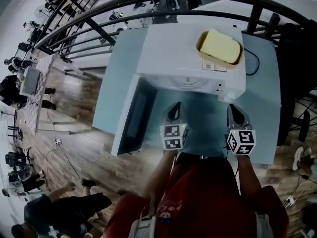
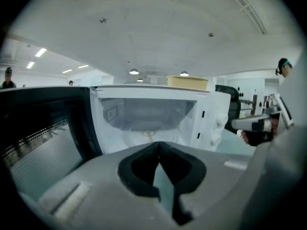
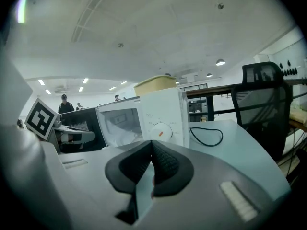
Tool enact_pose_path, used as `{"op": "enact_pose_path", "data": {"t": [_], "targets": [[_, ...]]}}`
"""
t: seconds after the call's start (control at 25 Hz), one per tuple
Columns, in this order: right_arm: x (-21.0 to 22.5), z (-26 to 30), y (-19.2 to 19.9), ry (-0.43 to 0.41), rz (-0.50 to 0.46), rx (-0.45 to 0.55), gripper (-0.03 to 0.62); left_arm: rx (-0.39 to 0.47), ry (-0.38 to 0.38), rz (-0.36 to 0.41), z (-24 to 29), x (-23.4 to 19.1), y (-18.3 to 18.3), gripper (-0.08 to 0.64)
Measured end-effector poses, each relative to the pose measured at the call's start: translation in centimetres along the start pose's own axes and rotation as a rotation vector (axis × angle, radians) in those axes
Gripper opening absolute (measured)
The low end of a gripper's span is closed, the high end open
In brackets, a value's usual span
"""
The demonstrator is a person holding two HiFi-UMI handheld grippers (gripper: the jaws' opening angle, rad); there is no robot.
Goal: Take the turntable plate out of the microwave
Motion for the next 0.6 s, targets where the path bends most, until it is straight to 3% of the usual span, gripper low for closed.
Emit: {"op": "enact_pose_path", "data": {"t": [0.24, 0.52, 0.6], "targets": [[-0.5, 1.5, 0.0, 0.016, -0.008, -0.025, 0.0, -0.021, 0.021, 0.017, 2.1, -1.3, 0.4, -0.002], [-0.9, 2.5, 1.0, 0.036, -0.003, -0.06, 0.0, -0.072, 0.048, -0.078, 4.6, -2.1, 2.6, 0.0], [-1.2, 2.8, 1.3, 0.034, -0.003, -0.07, 0.0, -0.071, 0.063, -0.134, 5.2, -2.2, 2.9, 0.029]]}}
Point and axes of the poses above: the fingertips, and each gripper's own axes: z forward along the fingers, x to its right, y out of its underside, the point moved 4 cm from there along -z, backward along the fingers
